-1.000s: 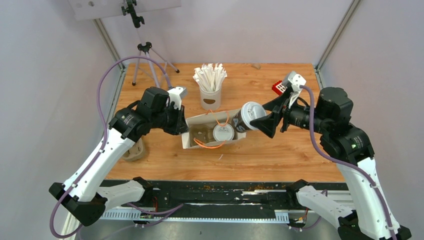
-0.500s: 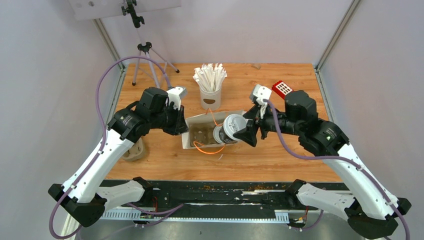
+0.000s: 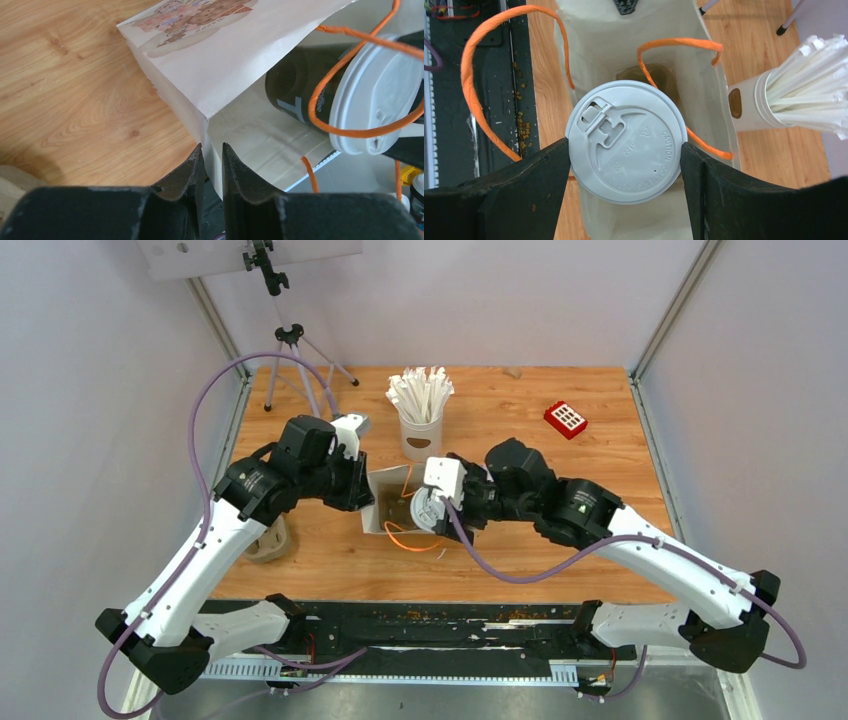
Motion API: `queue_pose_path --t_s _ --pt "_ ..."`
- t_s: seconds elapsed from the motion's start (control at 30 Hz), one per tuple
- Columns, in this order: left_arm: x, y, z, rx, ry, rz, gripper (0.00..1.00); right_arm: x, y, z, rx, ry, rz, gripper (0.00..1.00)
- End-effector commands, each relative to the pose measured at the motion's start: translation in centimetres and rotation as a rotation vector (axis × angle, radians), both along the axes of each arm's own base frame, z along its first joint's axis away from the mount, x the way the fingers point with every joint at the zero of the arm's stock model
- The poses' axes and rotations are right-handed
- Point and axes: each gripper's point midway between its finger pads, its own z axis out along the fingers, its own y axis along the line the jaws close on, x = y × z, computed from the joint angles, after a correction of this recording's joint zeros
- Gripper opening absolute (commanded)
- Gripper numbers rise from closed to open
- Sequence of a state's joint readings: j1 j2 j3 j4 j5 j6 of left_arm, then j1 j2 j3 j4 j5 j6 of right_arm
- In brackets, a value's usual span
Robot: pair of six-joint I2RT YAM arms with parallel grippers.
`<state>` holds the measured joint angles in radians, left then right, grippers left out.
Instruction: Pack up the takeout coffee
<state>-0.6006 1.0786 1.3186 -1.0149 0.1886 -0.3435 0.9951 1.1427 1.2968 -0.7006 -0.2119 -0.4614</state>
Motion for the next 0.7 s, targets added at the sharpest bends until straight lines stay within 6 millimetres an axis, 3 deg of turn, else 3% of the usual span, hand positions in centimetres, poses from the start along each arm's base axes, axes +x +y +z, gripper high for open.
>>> queue_pose_path --t_s 0.0,0.27,0.67 --pt "0.7 2.1 2.2 0.017 -0.04 0.142 0.27 0.1 1.7 1.5 -0.012 -0.16 0.059 0.76" --pt "-1.0 1.8 1.8 -0.062 0.0 0.135 0.42 -0.4 3.2 0.1 -0.103 -0.257 0.115 0.77" --pt "-1.8 1.5 0.6 -0.071 0.021 0.093 0.42 -1.2 4.7 -0.9 -0.151 -0.361 0.152 0.77"
